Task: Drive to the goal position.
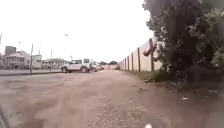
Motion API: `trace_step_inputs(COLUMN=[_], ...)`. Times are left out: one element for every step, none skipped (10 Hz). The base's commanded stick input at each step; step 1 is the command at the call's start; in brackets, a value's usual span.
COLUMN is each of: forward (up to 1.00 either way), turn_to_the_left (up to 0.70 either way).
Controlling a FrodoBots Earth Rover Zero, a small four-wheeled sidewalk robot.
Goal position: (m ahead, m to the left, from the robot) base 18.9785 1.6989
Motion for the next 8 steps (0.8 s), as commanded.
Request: trace_step_inputs(forward=[0.70, 0.70, 0.70, 0.70, 0.70, 0.70, 0.70, 0.70], turn_to_the_left=[0.00, 0.00, 0.00, 0.00, 0.00, 0.00, 0.00, 0.00])
